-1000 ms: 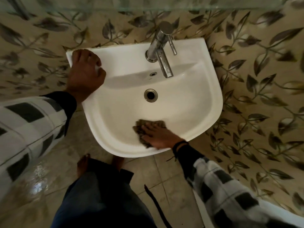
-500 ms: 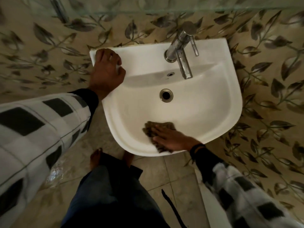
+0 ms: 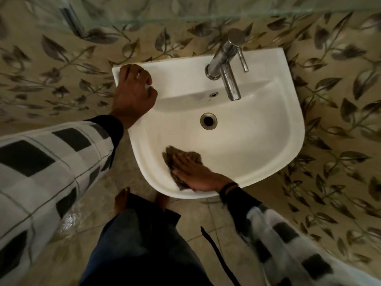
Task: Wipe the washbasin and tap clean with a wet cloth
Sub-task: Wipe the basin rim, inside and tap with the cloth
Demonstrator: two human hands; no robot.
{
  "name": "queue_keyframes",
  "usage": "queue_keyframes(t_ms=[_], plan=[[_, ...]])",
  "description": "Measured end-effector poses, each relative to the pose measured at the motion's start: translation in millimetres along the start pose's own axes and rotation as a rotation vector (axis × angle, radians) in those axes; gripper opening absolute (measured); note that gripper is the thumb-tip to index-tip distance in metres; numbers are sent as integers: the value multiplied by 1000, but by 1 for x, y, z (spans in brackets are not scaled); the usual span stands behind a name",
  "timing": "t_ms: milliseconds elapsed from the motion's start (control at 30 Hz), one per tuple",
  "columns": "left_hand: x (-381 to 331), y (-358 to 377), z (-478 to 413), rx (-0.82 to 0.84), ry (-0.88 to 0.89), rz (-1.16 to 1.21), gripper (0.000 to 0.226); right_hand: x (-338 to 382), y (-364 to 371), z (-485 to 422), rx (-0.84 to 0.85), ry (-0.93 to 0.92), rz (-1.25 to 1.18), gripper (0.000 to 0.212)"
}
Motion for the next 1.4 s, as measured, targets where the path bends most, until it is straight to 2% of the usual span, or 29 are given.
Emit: queue_keyframes(t_ms=[67, 100, 133, 167, 233, 300, 367, 467, 533, 633, 733, 833, 967, 1000, 1033, 1100, 1167, 1200, 1233, 1333, 1400], plan=[[0, -1, -1, -6, -13, -3, 21, -43, -10, 23, 9, -65, 121, 55], [0, -1, -2, -5, -20, -1, 21, -63, -14, 29, -57, -104, 180, 49], [0, 0, -2, -1, -22, 2, 22, -82, -21, 32, -133, -28, 212, 42], [0, 0, -1, 4, -19, 1, 22, -96, -29, 31, -202, 127, 245, 41], [1, 0, -2, 14, -17, -3, 23, -116, -40, 17, -341, 473, 140, 56], [0, -2, -1, 17, -20, -3, 24, -112, -52, -9, -449, 698, -52, 67], [-3, -4, -1, 9, 4, -7, 24, -94, -59, -38, -506, 760, -142, 69], [-5, -6, -3, 21, 9, -6, 25, -63, -67, -68, -497, 759, -280, 69], [-6, -7, -2, 29, 7, -4, 25, -40, -67, -79, -471, 693, -312, 68], [-6, -7, -2, 21, 16, 0, 24, 7, -62, -88, -427, 421, -363, 63], [-4, -5, -2, 29, 26, -7, 24, 46, -62, -78, -289, 209, -571, 60], [-3, -2, -2, 19, 21, 2, 23, 49, -56, -40, -119, 40, -592, 63], [0, -1, 0, -9, -10, 22, 21, 4, -26, 22, 85, -20, -275, 63], [0, -1, 0, -10, -14, 21, 21, -12, -28, 40, 58, -68, -191, 60], [0, -1, 0, -9, -15, 17, 21, -31, -32, 54, -40, -189, -62, 55], [-1, -1, 0, 0, -15, 16, 22, -77, -41, 70, -245, -335, 334, 39], [-1, -2, -1, 6, -19, 25, 23, -124, -58, 78, -333, -208, 638, 21], [-1, -3, -1, 9, -22, 28, 23, -141, -69, 80, -332, -79, 719, 11], [-1, -4, -1, 13, -27, 27, 24, -157, -78, 79, -300, 63, 757, 19], [-3, -6, -1, 27, -39, 15, 25, -183, -96, 73, -117, 441, 615, 75], [-5, -7, -2, 35, -40, 18, 26, -192, -97, 73, -147, 594, 452, 90]])
Point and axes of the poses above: each hand's wrist, its own z-axis away from the middle knuckle, its own y-axis out of the palm, x = y × z, the point moved 2 cm from there along -z, towards the middle knuckle, and after that the axes turned 14 degrees about y, right-handed, at the moved point
